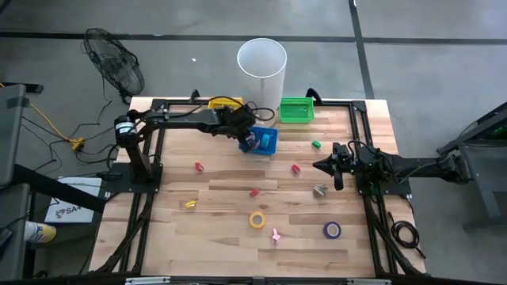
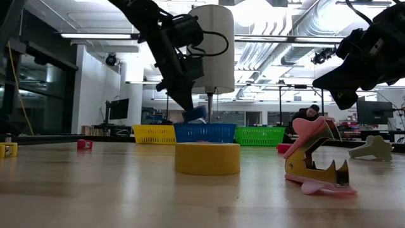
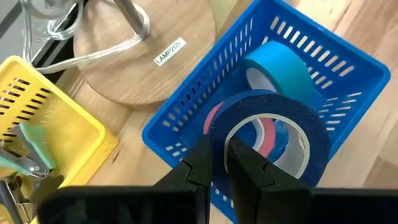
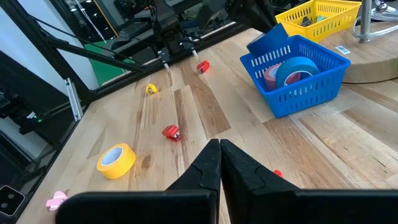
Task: Pick and place Stapler, Stapler remover, tape
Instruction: Put the blue tape into the blue basket
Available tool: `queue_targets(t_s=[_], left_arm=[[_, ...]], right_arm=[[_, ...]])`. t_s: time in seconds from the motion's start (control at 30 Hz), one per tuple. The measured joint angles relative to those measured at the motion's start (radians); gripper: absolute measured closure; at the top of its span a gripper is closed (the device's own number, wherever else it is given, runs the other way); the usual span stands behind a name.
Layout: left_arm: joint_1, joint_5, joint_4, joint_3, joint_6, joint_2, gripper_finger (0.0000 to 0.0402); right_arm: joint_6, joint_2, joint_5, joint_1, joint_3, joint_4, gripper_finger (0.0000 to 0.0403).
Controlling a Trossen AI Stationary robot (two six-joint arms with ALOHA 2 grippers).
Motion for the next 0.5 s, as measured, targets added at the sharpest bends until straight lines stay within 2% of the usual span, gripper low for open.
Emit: queue_targets(t_s=[0.3, 0.5], left_arm=[[-0.002, -0.013, 0.041, 0.000, -0.004, 0.083, 0.0376], [-0.002, -0.035, 0.051, 0.000, -0.004, 0.086, 0.0376]], right_arm=[[0.000, 0.000, 0.000, 0.000, 0.000, 0.000, 0.0403], [0.000, 0.000, 0.000, 0.000, 0.000, 0.000, 0.0403]])
